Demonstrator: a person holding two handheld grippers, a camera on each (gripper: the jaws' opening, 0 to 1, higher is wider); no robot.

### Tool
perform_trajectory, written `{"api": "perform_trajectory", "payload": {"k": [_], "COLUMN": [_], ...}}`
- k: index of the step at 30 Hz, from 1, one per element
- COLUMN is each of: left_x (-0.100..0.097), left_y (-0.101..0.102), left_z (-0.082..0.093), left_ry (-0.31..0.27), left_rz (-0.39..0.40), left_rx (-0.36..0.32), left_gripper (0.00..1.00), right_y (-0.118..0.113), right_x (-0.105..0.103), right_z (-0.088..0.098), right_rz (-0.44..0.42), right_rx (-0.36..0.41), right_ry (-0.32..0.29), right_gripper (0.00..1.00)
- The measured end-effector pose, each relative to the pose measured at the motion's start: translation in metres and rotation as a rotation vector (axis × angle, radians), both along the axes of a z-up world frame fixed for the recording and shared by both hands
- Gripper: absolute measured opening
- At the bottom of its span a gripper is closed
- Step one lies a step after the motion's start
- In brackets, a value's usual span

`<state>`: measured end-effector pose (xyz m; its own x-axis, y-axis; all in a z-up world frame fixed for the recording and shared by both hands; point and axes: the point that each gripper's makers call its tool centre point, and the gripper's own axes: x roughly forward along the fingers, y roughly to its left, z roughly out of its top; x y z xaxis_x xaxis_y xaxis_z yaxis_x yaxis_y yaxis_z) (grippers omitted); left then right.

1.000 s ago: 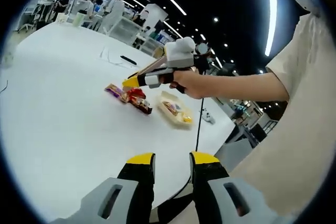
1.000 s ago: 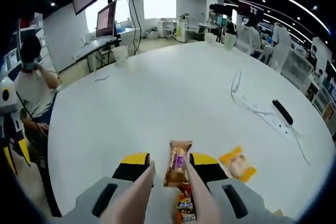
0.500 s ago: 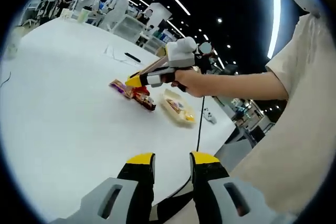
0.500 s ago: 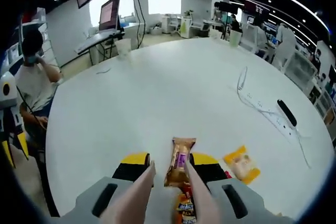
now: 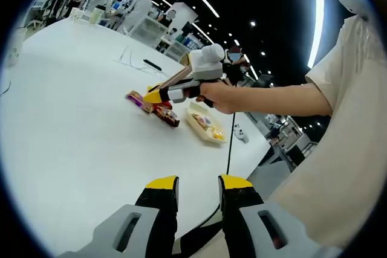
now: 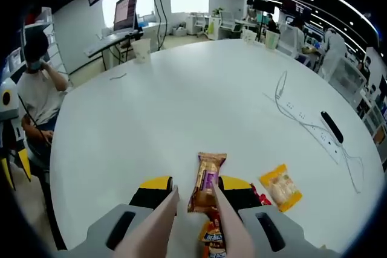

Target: Place the target food into the container with the food tongs after gripping and lifting it, then release it inside without dropping or visibly crushing the food.

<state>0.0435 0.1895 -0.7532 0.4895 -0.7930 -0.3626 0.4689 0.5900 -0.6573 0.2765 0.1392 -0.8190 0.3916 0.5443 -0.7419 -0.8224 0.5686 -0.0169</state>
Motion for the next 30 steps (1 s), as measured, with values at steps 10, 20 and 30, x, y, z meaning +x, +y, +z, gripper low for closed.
{"api": "perform_trajectory", "payload": {"k": [10,20,30], "left_x": [0.003,0.011,0.009], "left_y": [0.006,0.019,0.012], "left_z": [0.002,0.005,0.003], "left_ry": [-0.004,-0.015,-0.015], "left_rz": [-0.004,0.032,0.035], "left_rx": [0.01,0.014,-0.006], "left_gripper": [0.26,0.26,0.26], "right_y": [0.001,0.008,0.005], "right_x": [0.003,0.007,0.01], "right_z": [-0.009,-0.012,-0.015], "right_rz": [-0.008,-0.005,0.011], "right_rx": [-0.004,-0.015,-0.045], "right_ry": [0.016,0.011,-0.003], "right_gripper": [0.3,0.3,0.3]}}
